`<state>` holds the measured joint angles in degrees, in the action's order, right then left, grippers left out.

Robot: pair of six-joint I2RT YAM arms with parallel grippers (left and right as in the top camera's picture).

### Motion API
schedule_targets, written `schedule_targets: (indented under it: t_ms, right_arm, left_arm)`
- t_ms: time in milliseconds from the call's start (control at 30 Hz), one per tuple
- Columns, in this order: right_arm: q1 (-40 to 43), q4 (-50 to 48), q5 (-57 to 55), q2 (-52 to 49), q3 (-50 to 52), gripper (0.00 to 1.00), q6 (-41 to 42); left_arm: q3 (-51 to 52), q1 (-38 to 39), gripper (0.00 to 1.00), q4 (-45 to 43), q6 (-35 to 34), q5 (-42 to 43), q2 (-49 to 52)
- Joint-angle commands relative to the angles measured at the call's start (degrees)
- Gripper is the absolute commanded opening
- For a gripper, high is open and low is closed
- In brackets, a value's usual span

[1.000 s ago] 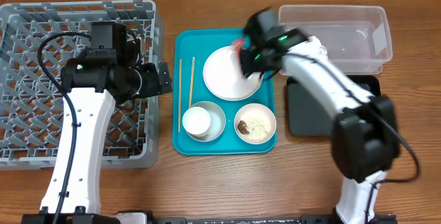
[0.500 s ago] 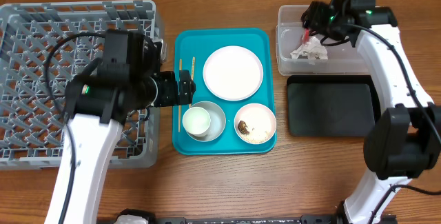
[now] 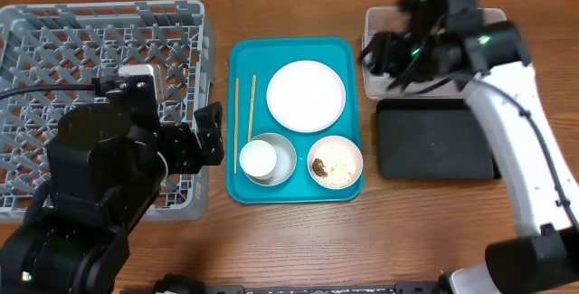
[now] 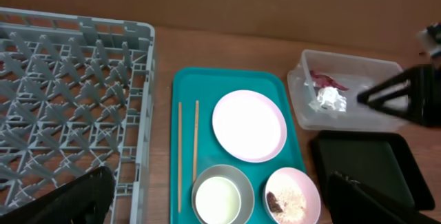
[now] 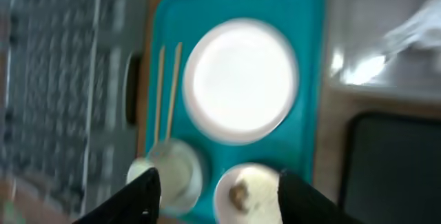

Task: Sort waste into correct bins and load items into the dishwasher
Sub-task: 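Grasp the white paper cup from the metal bowl with the right gripper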

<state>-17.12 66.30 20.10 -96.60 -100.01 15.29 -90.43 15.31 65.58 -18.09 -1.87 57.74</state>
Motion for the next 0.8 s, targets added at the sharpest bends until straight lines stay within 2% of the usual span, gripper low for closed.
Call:
schedule_targets:
  t_ms: [0, 133, 300, 400, 567, 767]
  right_arm:
    - [-6.4, 0.0, -0.5, -1.9, 3.9, 0.52, -0.7]
    - [-15.0, -6.3, -1.2, -2.6, 11.3, 0.52, -0.2]
    - [-21.6, -16.9, -6.0, -2.6, 19.9, 0.48, 3.3]
    - [-23.1, -22.3, -8.7, -2.6, 23.4, 0.48, 4.1]
    - [-23.4, -30.8, -5.5, -2.7, 27.8, 0.48, 4.3]
    - [-24.1, -34.2, -2.9, -6.2, 28.4, 0.45, 4.7]
  left_arm:
    - [-0.3, 0.2, 1.00, 0.5, -0.8, -1.4, 1.3]
    - [-0.3, 0.2, 1.00, 1.7, -0.8, -1.3, 1.3]
    - [-0.4, 0.0, 1.00, 1.8, -0.8, -4.3, 0.6]
    - [-0.4, 0.0, 1.00, 2.8, -0.9, -4.3, 0.7]
    - [-0.4, 0.0, 1.00, 4.7, -2.7, -4.0, 1.2]
    - [-0.4, 0.0, 1.00, 5.1, -2.8, -2.4, 2.7]
